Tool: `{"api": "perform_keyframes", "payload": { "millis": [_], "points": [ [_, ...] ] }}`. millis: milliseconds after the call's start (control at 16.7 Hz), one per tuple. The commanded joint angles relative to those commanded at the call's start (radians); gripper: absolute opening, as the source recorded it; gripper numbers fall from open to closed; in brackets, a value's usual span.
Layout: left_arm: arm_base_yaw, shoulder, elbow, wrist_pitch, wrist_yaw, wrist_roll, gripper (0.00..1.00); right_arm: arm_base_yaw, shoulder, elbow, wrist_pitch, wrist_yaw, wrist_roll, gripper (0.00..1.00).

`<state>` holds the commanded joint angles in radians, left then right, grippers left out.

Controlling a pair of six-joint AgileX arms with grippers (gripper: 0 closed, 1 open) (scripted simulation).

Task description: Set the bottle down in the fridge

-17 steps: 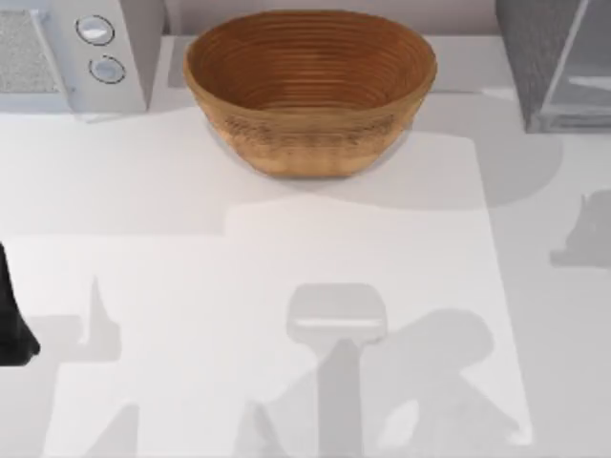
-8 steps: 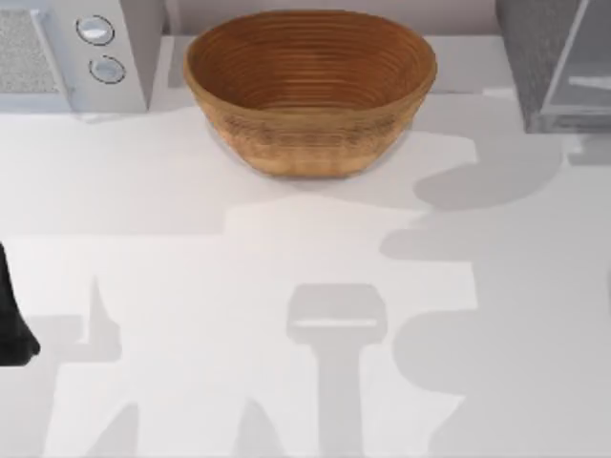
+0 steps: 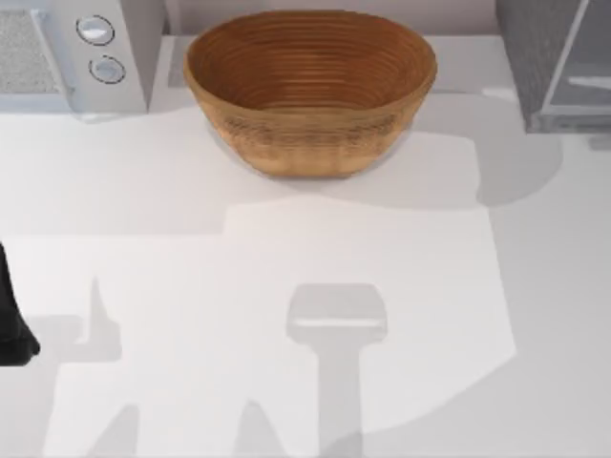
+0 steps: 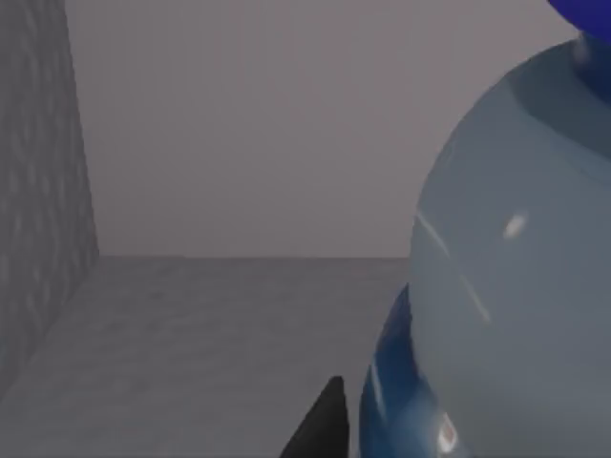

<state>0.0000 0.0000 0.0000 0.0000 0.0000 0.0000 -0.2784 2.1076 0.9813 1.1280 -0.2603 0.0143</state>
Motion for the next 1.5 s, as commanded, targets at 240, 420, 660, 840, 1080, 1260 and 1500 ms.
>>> {"api": "perform_keyframes", "payload": {
  "millis": [240,420,660,840,1080,1260,1500],
  "points": [
    [0.0,0.0,0.0,0.0,0.0,0.0,1.0,0.0,0.003,0.002,0.002,0.0,0.0,0.01],
    [0.0,0.0,0.0,0.0,0.0,0.0,1.0,0.008,0.014,0.012,-0.008,0.001,0.001,0.01],
    [0.0,0.0,0.0,0.0,0.0,0.0,1.0,0.022,0.106,0.17,-0.08,0.016,-0.003,0.01],
    [0.0,0.0,0.0,0.0,0.0,0.0,1.0,0.038,0.194,0.36,-0.16,0.034,-0.003,0.01],
    [0.0,0.0,0.0,0.0,0.0,0.0,1.0,0.053,0.265,0.497,-0.239,0.052,-0.001,0.01],
    [0.0,0.0,0.0,0.0,0.0,0.0,1.0,0.054,0.268,0.504,-0.244,0.053,-0.001,0.01],
    [0.0,0.0,0.0,0.0,0.0,0.0,1.0,0.054,0.268,0.504,-0.244,0.053,-0.001,0.23]
  ]
}}
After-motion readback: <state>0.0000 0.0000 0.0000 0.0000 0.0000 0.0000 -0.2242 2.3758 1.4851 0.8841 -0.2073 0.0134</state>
